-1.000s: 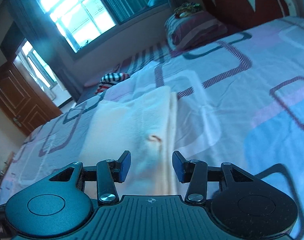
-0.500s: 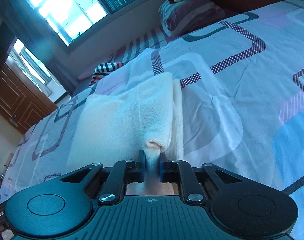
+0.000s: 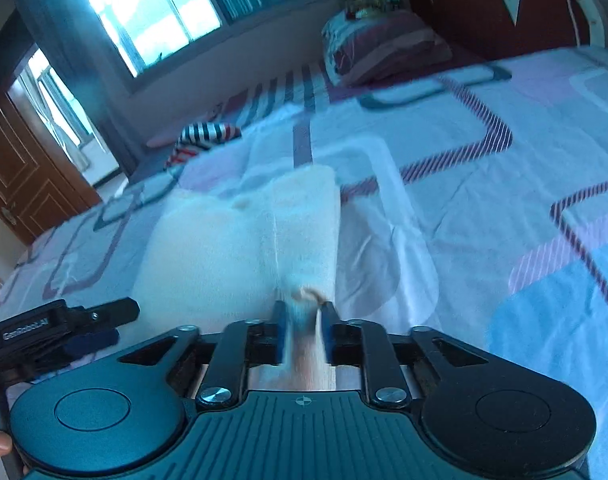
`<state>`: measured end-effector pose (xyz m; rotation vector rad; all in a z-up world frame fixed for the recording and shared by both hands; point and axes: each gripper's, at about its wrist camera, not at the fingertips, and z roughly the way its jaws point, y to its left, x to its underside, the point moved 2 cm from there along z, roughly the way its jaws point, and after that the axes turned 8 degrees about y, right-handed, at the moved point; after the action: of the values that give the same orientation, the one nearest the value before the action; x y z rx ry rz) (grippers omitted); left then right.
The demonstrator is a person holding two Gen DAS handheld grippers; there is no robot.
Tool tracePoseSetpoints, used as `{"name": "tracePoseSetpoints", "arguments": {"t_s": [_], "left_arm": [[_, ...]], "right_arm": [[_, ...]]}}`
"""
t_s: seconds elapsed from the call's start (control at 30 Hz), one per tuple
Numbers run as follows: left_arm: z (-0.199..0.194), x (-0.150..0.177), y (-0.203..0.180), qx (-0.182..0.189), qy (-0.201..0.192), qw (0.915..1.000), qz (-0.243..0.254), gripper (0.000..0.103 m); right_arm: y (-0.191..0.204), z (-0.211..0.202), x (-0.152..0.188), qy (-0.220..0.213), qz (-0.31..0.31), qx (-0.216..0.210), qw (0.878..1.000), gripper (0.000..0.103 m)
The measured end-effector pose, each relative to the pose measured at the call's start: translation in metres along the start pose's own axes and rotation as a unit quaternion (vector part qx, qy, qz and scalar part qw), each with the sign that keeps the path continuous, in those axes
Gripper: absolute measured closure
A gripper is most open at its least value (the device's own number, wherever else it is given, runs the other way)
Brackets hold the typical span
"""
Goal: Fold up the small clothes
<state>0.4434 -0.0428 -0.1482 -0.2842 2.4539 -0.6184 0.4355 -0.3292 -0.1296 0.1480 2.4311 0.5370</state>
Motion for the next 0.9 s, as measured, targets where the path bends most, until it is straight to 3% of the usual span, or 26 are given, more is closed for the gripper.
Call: {"name": "tracePoseSetpoints", "arguments": {"t_s": [0.17,0.33,0.57,0.67,0.77,0.9], "left_arm": [[0.005,-0.019,-0.006,-0.003,-0.018,0.9997,0.013,0.030],[0.030,-0.037,-0.008,-0.002,-0.014,0.9999,0.006,0.048],[0.068,-0.053,0.004,-0.004,-0.001,0.9998,-0.019,0.046],[0.076,-0.055,0.012,0.001,-0.004,0.9996,-0.030,0.046],[0.080,-0.057,0.009,-0.006,-0.010,0.9998,-0.016,0.046],[0.083,-0.067,0.000,-0.020,-0.020,0.9996,-0.002,0.046]], "right_arm": [[0.024,-0.007,-0.021,-0.053,-0.045,0.022,0.997,0.068],[0.042,0.030,-0.047,-0.049,-0.059,0.032,0.997,0.068],[0.052,0.090,-0.066,-0.039,-0.094,0.052,0.993,0.068],[0.038,0.112,-0.065,-0.030,-0.092,0.087,0.991,0.068],[0.021,0.117,-0.062,-0.033,-0.067,0.073,0.995,0.068],[0.033,0.111,-0.065,-0.043,-0.080,0.078,0.993,0.068]]}}
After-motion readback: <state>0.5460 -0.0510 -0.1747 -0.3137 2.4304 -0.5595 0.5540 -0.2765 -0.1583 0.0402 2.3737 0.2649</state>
